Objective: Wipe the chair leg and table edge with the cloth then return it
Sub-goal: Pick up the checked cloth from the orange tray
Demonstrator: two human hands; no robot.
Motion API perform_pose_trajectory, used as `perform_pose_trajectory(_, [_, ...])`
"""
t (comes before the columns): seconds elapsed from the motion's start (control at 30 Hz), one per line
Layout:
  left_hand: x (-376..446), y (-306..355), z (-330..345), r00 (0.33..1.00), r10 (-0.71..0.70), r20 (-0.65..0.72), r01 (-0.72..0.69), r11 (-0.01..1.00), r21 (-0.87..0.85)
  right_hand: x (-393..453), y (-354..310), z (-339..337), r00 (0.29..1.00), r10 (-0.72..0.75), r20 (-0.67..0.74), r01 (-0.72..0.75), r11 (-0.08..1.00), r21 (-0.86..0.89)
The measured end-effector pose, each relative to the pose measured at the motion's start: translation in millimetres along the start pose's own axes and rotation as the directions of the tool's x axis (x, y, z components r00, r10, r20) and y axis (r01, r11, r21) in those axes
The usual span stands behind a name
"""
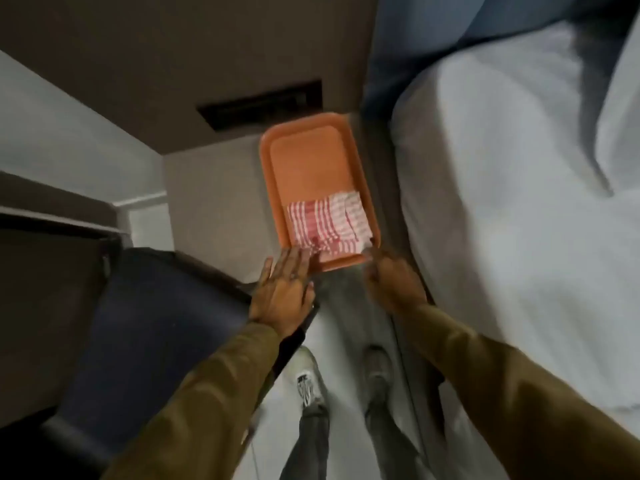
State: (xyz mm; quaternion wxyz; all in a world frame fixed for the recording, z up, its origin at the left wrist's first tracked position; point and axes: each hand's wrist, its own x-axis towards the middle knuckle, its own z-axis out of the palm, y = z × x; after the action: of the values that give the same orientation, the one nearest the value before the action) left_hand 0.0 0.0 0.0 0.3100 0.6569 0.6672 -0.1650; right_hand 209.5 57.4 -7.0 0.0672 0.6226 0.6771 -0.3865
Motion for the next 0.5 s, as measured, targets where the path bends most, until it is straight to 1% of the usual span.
perform_pose_trajectory(0.03, [17,-5,9,0.999,0.029,-0.022,-0.029,0.999,0.038,20,2,10,1.0,-0.012,-0.018,0.013,0.999,0.032])
perform_pose_trajectory(0.07, [32,-9,16,0.998,0.039,-0.046,-0.037,0.999,0.037,35,-1,15,1.0,0.004,-0.022,-0.001,0.994,0.112])
perform_pose_trajectory(0.1, [47,-12,22,0.996,0.053,-0.077,-0.05,0.998,0.048,53,-3,20,0.998,-0.006,-0.063,0.016,0.987,0.159])
perform_pose_trajectory(0.13, [61,-16,26,0.992,0.083,-0.096,-0.078,0.995,0.06,68,-9,19,0.993,-0.019,-0.117,0.035,0.99,0.136])
perform_pose_trajectory(0.2, [80,-20,40,0.986,0.126,-0.11,-0.115,0.988,0.098,100,-17,26,0.967,-0.106,-0.232,0.113,0.993,0.018])
perform_pose_trajectory(0.23, [87,-22,46,0.985,0.139,-0.104,-0.127,0.985,0.115,116,-20,27,0.952,-0.145,-0.27,0.14,0.989,-0.04])
perform_pose_trajectory(0.27, [94,-25,52,0.982,0.155,-0.105,-0.142,0.983,0.12,130,-25,26,0.947,-0.172,-0.272,0.152,0.984,-0.092])
perform_pose_trajectory(0.3, [99,-28,56,0.982,0.162,-0.097,-0.149,0.98,0.13,145,-29,26,0.946,-0.205,-0.251,0.177,0.976,-0.129])
perform_pose_trajectory(0.33, [101,-31,61,0.984,0.162,-0.079,-0.15,0.978,0.143,156,-32,26,0.951,-0.235,-0.201,0.205,0.966,-0.159])
perform_pose_trajectory(0.43, [100,-38,75,0.984,0.174,-0.033,-0.164,0.966,0.201,174,-40,37,0.948,-0.319,-0.008,0.305,0.914,-0.269])
perform_pose_trajectory(0.47, [100,-41,76,0.983,0.181,-0.036,-0.17,0.964,0.203,175,-40,41,0.947,-0.32,0.008,0.306,0.9,-0.309])
perform_pose_trajectory(0.5, [100,-42,76,0.981,0.187,-0.046,-0.175,0.964,0.199,176,-40,43,0.949,-0.314,-0.011,0.291,0.893,-0.345])
